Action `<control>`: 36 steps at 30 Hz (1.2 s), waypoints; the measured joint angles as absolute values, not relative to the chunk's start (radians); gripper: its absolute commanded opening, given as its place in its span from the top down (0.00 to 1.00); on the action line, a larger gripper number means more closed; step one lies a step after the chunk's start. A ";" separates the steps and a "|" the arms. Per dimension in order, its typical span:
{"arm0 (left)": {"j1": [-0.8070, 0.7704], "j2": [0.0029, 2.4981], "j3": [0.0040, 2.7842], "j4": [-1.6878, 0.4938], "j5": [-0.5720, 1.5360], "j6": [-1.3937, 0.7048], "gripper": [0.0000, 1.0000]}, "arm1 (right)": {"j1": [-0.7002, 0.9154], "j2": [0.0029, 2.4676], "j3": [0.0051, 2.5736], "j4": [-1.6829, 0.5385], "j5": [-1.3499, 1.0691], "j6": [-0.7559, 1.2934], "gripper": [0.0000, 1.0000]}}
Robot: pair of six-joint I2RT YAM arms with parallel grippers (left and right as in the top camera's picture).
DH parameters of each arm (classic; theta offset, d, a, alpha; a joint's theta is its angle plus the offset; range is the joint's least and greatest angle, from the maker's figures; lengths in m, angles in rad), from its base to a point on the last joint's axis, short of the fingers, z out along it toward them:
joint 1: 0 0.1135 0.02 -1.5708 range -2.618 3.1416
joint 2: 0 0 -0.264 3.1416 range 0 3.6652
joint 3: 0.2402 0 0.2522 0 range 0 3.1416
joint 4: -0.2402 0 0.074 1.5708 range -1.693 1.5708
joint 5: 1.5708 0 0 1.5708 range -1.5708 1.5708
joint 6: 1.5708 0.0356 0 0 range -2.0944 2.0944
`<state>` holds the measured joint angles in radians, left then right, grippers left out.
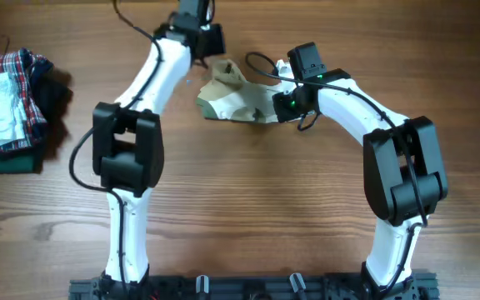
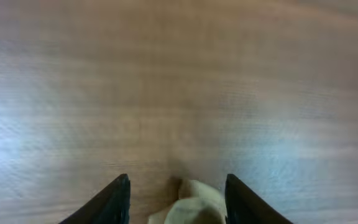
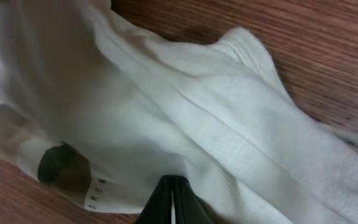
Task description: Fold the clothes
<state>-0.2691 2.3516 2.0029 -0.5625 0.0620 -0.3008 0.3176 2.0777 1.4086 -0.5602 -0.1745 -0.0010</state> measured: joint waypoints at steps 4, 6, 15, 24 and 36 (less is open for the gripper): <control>-0.283 2.342 2.048 -0.782 0.062 -0.297 0.96 | 0.318 2.078 1.409 -0.555 -0.175 0.007 0.96; -0.323 2.342 2.040 -0.865 0.063 -0.297 0.96 | 0.318 2.078 1.409 -0.547 -0.175 0.028 0.96; -0.402 2.429 2.002 -0.876 0.102 -0.316 0.83 | 0.318 2.078 1.409 -0.537 -0.171 0.067 0.96; -0.366 2.433 2.002 -0.869 0.159 -0.321 0.82 | 0.243 2.078 1.409 -0.623 -0.032 0.067 0.96; -0.345 2.410 2.013 -0.877 0.064 -0.320 0.66 | 0.130 2.017 1.409 -0.677 -0.053 0.058 0.96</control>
<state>-0.3447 2.4096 2.0129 -0.8768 0.0635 -0.3199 0.1299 2.0174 1.4090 -0.6765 -0.0528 0.0582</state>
